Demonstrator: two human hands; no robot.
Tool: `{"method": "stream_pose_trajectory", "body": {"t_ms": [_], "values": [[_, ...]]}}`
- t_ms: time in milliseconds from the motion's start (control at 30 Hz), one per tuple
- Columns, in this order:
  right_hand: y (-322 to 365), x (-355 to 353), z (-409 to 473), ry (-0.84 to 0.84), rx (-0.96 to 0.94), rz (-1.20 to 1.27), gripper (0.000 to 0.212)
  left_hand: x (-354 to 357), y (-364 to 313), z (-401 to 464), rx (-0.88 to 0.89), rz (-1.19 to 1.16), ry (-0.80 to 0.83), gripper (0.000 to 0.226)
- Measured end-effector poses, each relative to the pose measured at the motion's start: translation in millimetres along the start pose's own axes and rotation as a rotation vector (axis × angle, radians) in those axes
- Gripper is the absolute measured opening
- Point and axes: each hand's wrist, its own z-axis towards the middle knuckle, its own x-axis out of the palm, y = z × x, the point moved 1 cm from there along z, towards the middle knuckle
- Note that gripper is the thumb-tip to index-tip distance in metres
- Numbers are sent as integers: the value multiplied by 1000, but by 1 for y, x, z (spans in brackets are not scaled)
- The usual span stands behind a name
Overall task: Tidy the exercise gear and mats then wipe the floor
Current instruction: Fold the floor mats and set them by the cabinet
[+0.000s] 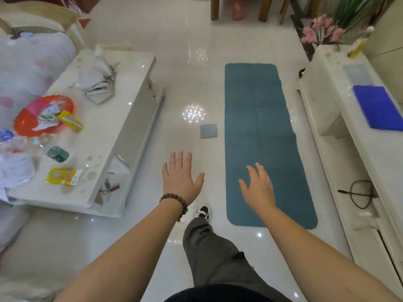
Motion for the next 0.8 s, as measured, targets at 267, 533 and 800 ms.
{"method": "stream_pose_trajectory", "body": {"t_ms": [267, 533, 800], "values": [[40, -42, 174, -61, 211, 74, 54, -57, -23, 229, 199, 97, 65, 72], [35, -72, 253, -138, 430, 123, 54, -64, -99, 368, 479, 134, 150, 71], [30, -49, 332, -208, 764, 208, 55, -38, -166, 515, 785, 216, 256, 71]]}}
